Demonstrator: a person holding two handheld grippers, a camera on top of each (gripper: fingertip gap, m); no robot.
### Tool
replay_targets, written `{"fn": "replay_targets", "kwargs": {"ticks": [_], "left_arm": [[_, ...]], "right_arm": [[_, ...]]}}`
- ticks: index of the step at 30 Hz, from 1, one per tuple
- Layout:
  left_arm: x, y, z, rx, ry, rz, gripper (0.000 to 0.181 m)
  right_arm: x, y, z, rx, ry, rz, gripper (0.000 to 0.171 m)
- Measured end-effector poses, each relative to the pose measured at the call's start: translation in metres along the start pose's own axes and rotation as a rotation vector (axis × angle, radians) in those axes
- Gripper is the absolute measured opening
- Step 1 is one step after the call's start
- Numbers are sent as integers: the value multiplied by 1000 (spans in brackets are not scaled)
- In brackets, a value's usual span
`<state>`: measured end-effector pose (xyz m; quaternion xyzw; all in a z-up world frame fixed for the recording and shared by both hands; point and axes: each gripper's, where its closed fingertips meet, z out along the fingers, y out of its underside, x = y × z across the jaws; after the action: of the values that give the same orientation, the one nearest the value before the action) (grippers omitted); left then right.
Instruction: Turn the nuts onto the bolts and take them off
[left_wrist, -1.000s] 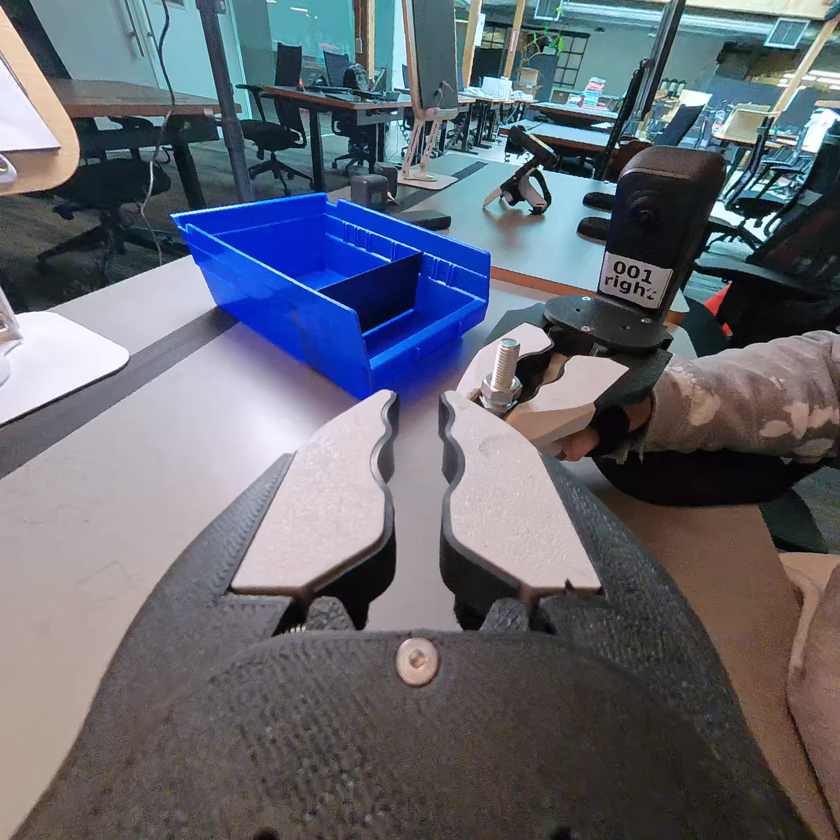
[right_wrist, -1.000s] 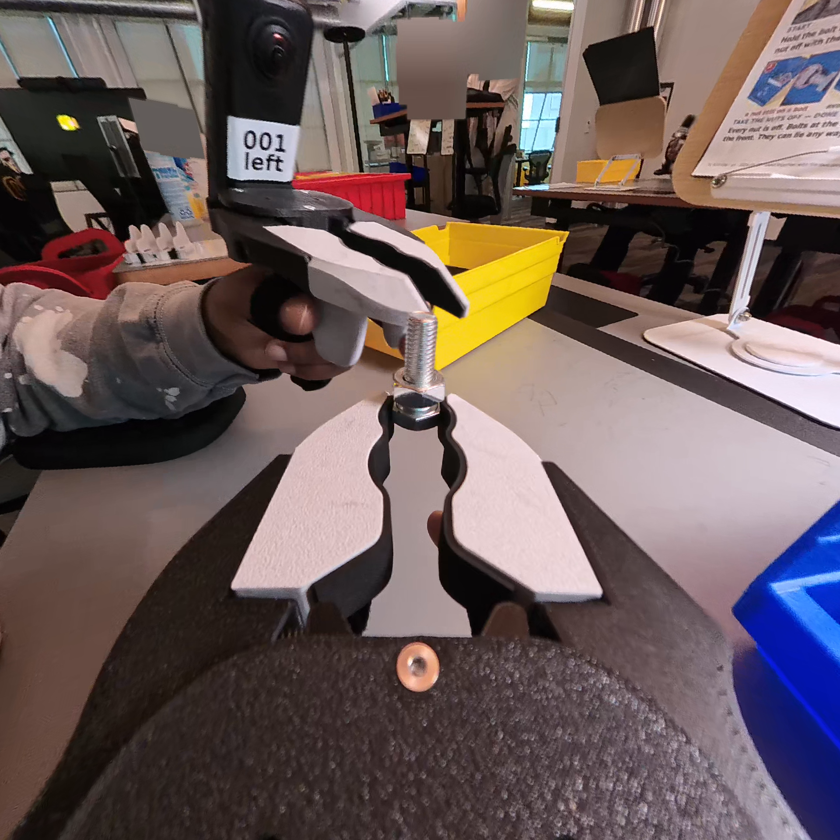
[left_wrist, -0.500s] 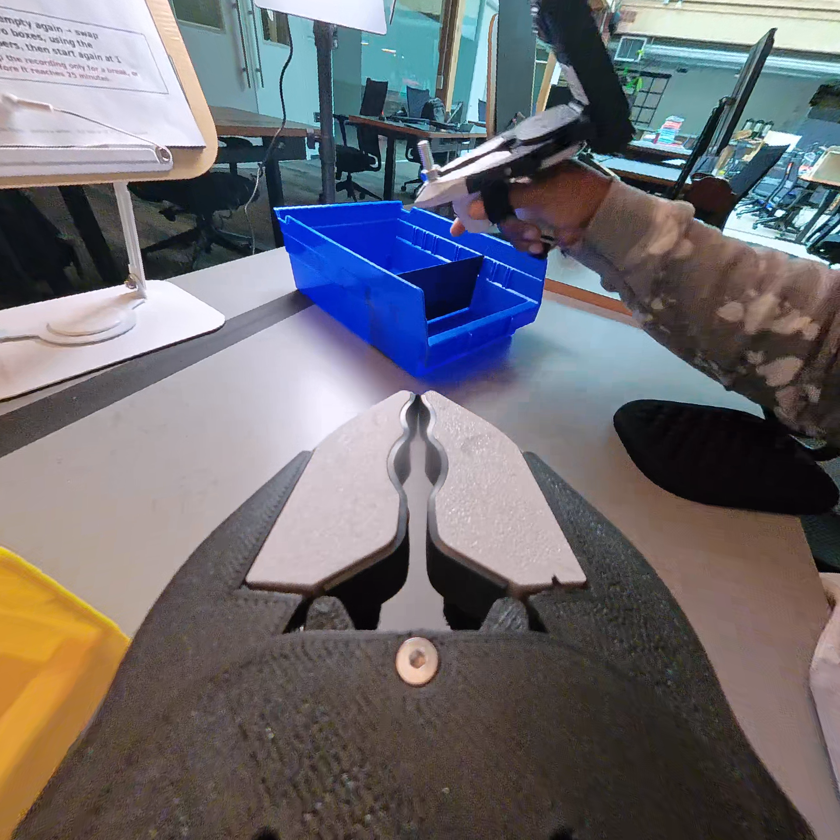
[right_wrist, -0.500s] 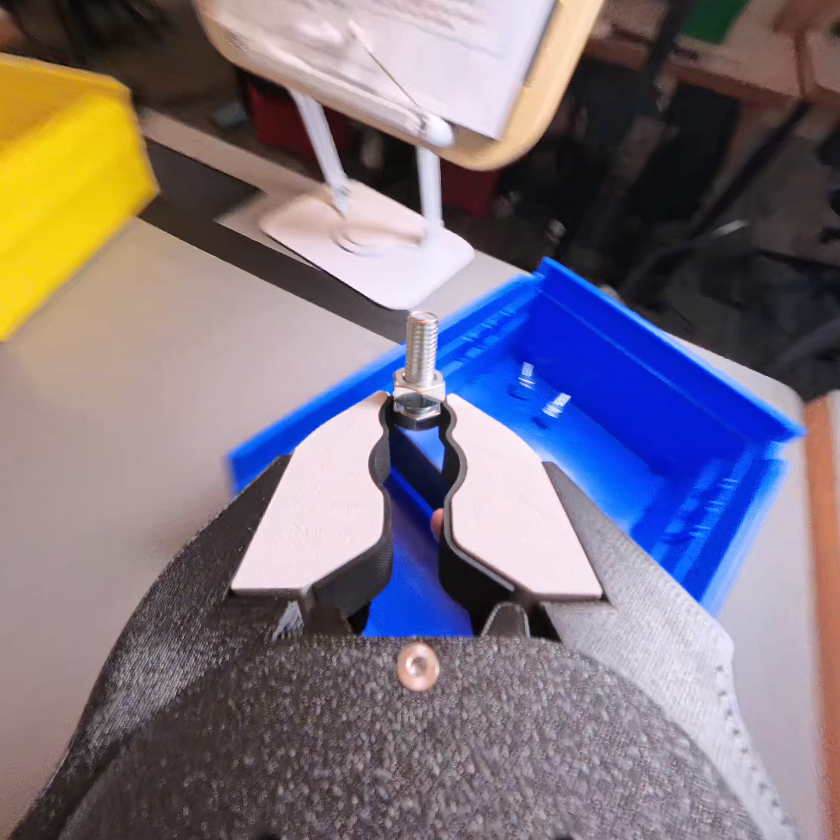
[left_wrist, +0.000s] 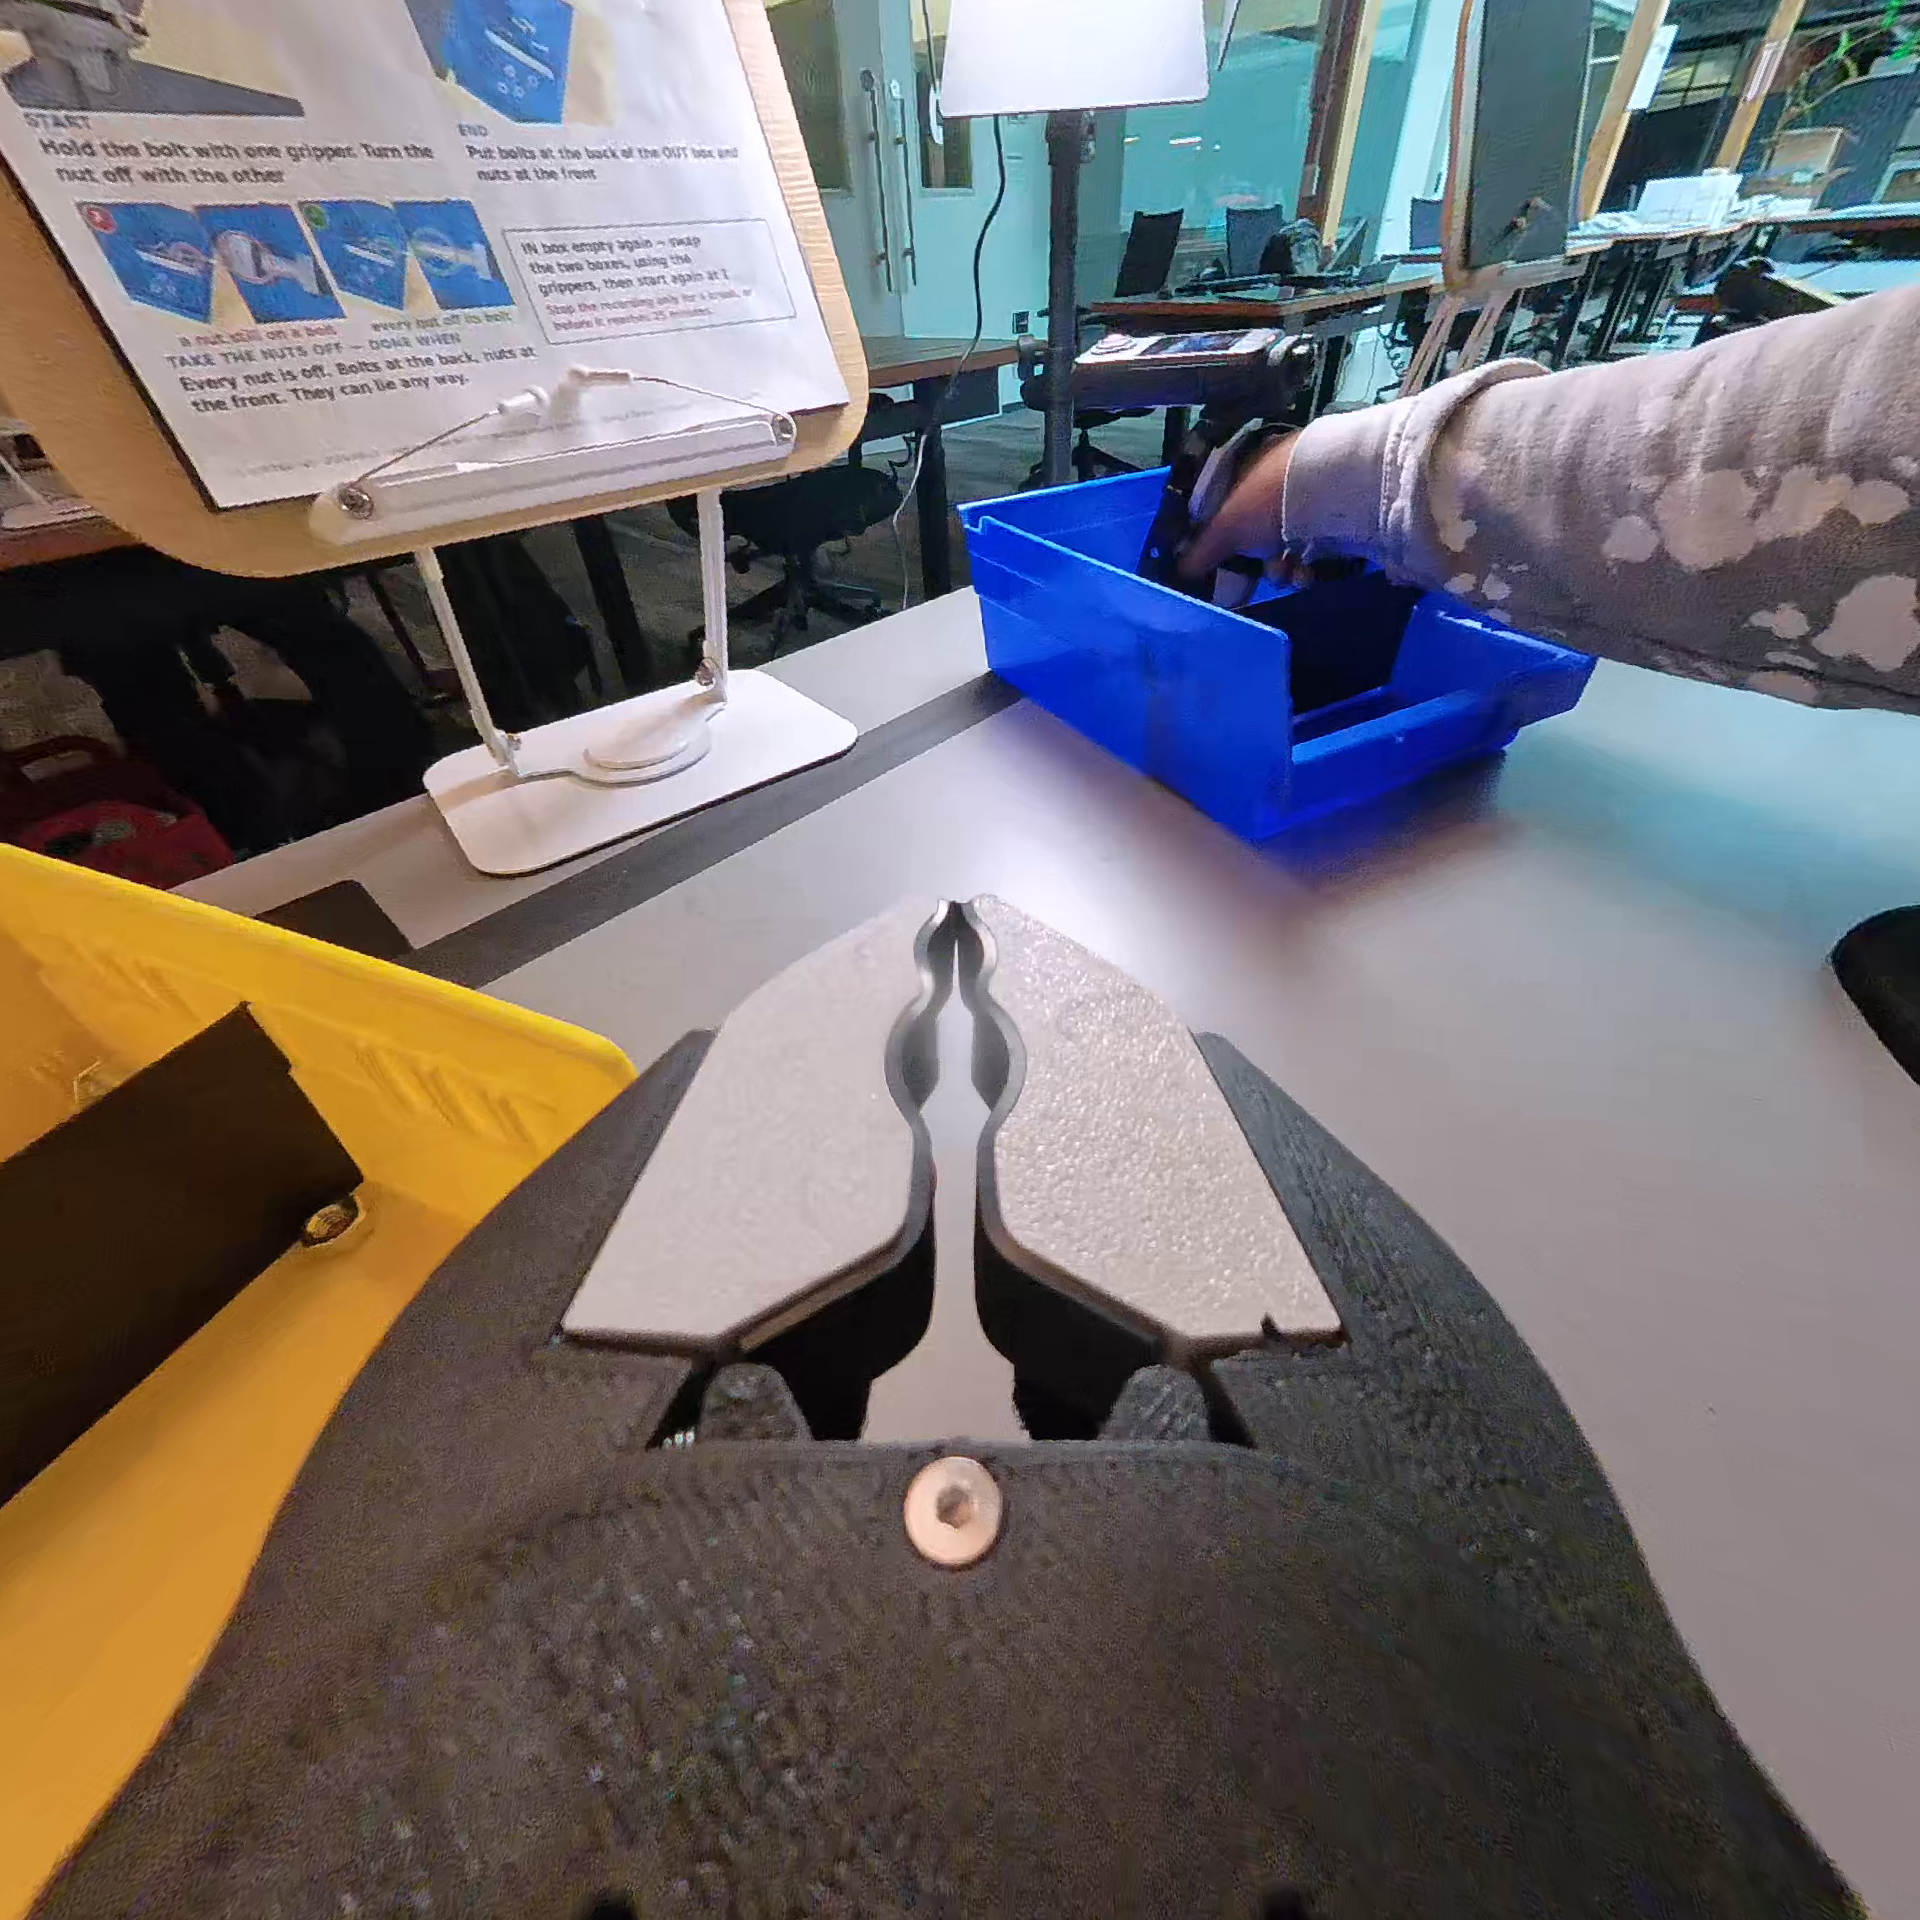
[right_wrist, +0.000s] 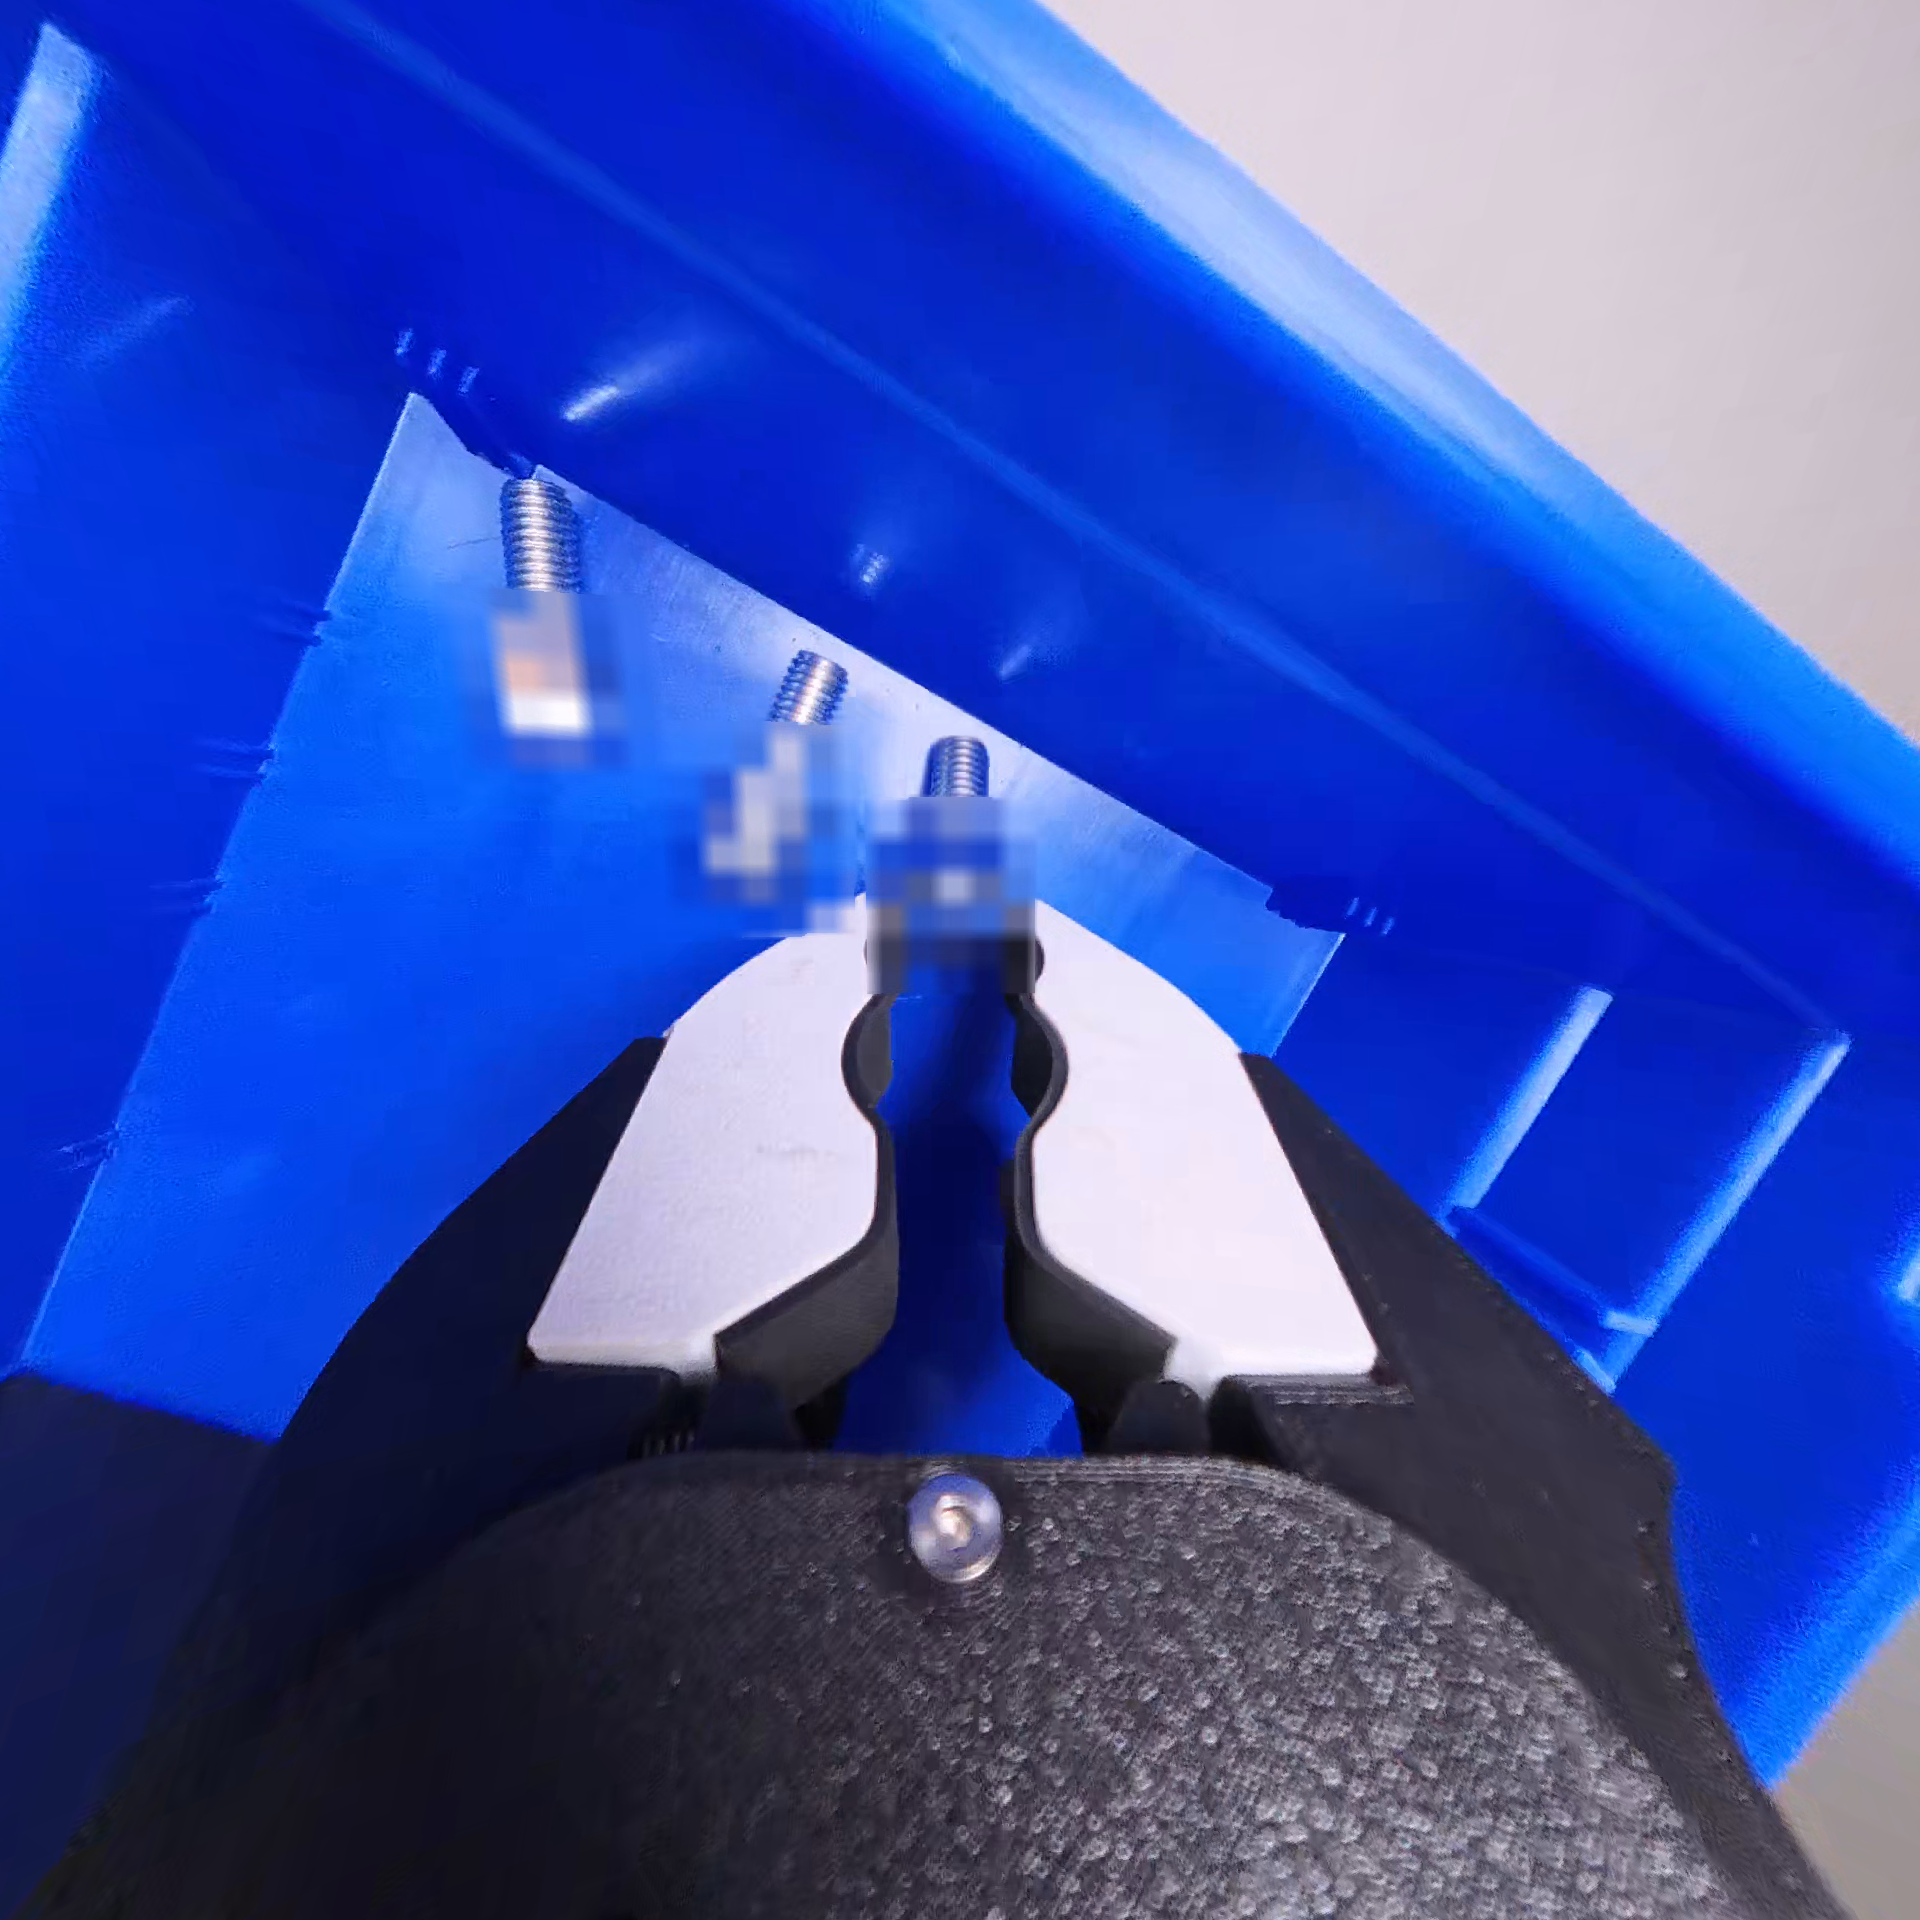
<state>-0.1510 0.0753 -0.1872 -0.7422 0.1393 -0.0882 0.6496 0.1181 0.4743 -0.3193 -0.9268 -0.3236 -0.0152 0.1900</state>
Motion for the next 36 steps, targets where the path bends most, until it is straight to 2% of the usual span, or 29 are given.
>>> {"fn": "replay_targets", "kwargs": {"ticks": [1,3,5,7,10,14,17,20,22,27,32,36], "left_arm": [[-3,1,0,-1,-12,2,0],[-8,3,-1,-7,-31,-1,0],[-13,3,-2,-6,-44,-11,0],[-22,1,-4,-3,-76,-19,0],[-43,-4,-12,8,-147,-46,0],[-84,-18,-22,-26,-211,-85,2],[-116,-29,-18,-119,-212,-147,12],[-157,-33,-1,-255,-241,-164,23],[-190,-23,15,-392,-270,-185,25],[-265,44,45,-789,-346,-311,29],[-288,97,64,-943,-339,-508,31],[-295,114,74,-972,-340,-581,33]], "right_arm": [[1,-1,0,-1,2,4,19],[-1,-1,-6,1,-10,-9,29],[-5,-12,-25,92,-24,-32,34],[-16,-26,-59,253,-46,-66,38],[-54,-31,-133,555,-123,-145,40],[-126,19,-223,836,-264,-271,40],[-178,76,-253,907,-391,-334,39],[-217,126,-246,885,-480,-363,39],[-237,150,-234,863,-527,-365,39],[-262,178,-205,830,-562,-373,38],[-268,180,-207,848,-591,-378,37],[-266,181,-205,851,-622,-355,35]]}}
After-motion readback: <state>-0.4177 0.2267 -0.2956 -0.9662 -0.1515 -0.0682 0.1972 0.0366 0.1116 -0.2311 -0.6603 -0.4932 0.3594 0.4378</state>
